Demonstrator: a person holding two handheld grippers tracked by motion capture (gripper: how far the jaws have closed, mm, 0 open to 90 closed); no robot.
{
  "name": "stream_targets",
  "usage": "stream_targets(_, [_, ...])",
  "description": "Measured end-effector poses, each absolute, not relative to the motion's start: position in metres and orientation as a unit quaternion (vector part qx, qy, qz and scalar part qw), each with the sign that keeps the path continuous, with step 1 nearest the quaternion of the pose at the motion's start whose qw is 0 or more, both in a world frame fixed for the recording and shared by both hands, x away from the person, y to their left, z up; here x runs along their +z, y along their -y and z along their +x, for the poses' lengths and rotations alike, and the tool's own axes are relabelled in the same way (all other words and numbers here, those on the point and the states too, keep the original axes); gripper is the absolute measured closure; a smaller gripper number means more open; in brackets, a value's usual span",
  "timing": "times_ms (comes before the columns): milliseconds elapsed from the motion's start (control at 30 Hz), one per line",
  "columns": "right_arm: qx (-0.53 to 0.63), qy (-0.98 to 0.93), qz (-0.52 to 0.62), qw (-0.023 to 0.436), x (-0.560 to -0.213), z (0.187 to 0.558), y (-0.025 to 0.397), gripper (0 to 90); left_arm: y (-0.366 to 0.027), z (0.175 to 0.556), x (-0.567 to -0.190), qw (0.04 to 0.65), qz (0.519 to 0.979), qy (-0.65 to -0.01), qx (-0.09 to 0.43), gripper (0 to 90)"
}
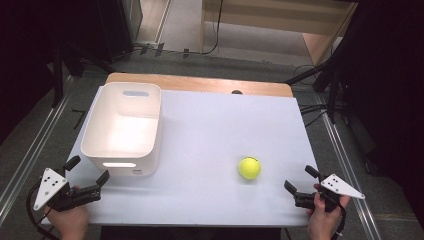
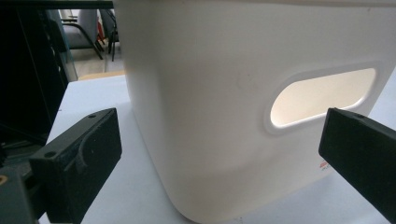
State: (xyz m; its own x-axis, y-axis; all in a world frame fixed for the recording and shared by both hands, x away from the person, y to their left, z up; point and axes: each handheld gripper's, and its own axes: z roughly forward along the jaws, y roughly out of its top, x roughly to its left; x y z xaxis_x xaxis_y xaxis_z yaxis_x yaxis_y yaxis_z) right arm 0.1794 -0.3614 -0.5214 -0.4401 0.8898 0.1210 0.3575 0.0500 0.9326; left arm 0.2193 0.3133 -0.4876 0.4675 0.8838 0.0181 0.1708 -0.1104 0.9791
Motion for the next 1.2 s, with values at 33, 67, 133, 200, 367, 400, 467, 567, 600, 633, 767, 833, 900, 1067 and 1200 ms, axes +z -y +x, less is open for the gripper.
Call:
stream_targets(33, [0.512,-0.678,0.459,0.261,-0.521,0.180,0.361,0.0,-0.313,0.219,-0.488,0.537,0.667,-0.395,0.331,0.0])
stream_targets(67, [0.512,-0.678,0.459,0.261,-0.521,0.180,0.361,0.0,-0.313,0.219,-0.488,0.537,0.667,-0.395,0.331,0.0])
stream_targets(133, [0.507,-0.682,0.457,0.263,-0.520,0.180,0.360,0.0,-0.314,0.219,-0.488,0.537,0.669,-0.393,0.331,0.0])
stream_targets(200, [0.506,-0.683,0.457,0.261,-0.519,0.179,0.358,0.0,-0.313,0.219,-0.488,0.537,0.669,-0.393,0.331,0.0])
stream_targets(367, [0.501,-0.689,0.455,0.261,-0.516,0.181,0.357,0.0,-0.313,0.219,-0.488,0.537,0.671,-0.391,0.330,0.0])
stream_targets(400, [0.500,-0.690,0.453,0.263,-0.514,0.181,0.356,0.0,-0.313,0.219,-0.488,0.536,0.671,-0.392,0.329,0.0])
stream_targets(467, [0.498,-0.691,0.452,0.264,-0.513,0.182,0.355,0.0,-0.313,0.219,-0.488,0.536,0.671,-0.392,0.330,0.0])
stream_targets(567, [0.489,-0.701,0.450,0.258,-0.507,0.184,0.351,0.0,-0.312,0.219,-0.488,0.534,0.674,-0.389,0.331,0.0])
stream_targets(600, [0.483,-0.705,0.451,0.257,-0.505,0.185,0.350,0.0,-0.312,0.219,-0.488,0.534,0.674,-0.389,0.330,0.0])
stream_targets(633, [0.481,-0.709,0.449,0.254,-0.504,0.185,0.348,0.0,-0.312,0.219,-0.488,0.535,0.674,-0.388,0.330,0.0])
stream_targets(767, [0.467,-0.729,0.441,0.237,-0.500,0.190,0.340,0.0,-0.312,0.219,-0.488,0.537,0.672,-0.390,0.329,0.0])
stream_targets(833, [0.458,-0.741,0.435,0.226,-0.497,0.193,0.335,0.0,-0.312,0.219,-0.488,0.536,0.673,-0.389,0.329,0.0])
stream_targets(900, [0.444,-0.758,0.425,0.218,-0.494,0.197,0.330,0.0,-0.312,0.219,-0.488,0.534,0.675,-0.388,0.329,0.0])
stream_targets(1067, [0.413,-0.789,0.412,0.193,-0.487,0.210,0.317,0.0,-0.312,0.219,-0.488,0.535,0.674,-0.388,0.329,0.0])
stream_targets(1200, [0.391,-0.811,0.400,0.171,-0.482,0.219,0.309,0.0,-0.312,0.219,-0.488,0.534,0.676,-0.387,0.329,0.0])
